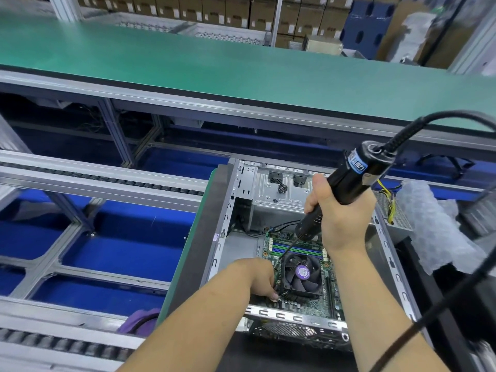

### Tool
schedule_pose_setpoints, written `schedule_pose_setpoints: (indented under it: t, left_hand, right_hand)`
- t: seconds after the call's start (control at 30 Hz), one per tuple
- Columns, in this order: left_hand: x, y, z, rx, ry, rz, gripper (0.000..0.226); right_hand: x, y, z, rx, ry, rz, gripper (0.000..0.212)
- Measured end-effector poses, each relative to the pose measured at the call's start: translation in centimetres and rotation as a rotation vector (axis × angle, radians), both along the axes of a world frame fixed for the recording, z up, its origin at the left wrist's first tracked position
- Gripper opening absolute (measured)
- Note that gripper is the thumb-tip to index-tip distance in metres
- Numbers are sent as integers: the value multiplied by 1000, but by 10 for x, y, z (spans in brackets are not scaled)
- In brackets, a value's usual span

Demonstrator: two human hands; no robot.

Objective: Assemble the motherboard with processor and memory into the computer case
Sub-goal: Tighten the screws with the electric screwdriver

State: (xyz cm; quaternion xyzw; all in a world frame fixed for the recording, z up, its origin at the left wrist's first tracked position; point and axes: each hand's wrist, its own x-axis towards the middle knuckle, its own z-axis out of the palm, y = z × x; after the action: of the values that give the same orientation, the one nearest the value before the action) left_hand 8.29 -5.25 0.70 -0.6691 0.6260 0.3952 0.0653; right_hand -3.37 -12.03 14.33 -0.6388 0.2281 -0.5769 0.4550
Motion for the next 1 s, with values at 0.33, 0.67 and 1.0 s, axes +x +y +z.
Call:
schedule_pose_setpoints:
  t: [0.33,0.67,1.0]
  left_hand:
    - [-1,0,0,-10,4,0,40]
    - [0,0,2,-8,13,-15,41]
    - [-1,1,3,-13,18,-4,42]
  right_hand:
    - [-5,7,4,-22,69,104,23]
    - [19,0,6,40,135,55,43]
    - [19,6,5,-27,215,141,34]
